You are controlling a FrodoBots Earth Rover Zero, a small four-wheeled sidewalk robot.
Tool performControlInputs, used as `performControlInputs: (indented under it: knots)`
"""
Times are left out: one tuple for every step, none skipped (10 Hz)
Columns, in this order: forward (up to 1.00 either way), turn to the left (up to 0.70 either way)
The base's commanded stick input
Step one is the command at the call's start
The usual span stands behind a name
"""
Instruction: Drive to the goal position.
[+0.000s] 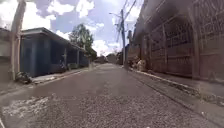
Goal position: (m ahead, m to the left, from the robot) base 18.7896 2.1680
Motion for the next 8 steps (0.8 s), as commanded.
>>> performControlInputs:
  knots:
    - [0.7, 0.0]
    - [0.7, 0.0]
    - [0.7, 0.0]
    - [0.7, 0.0]
    - [0.7, 0.0]
    - [0.7, 0.0]
    - [0.7, 0.0]
    - [0.7, 0.0]
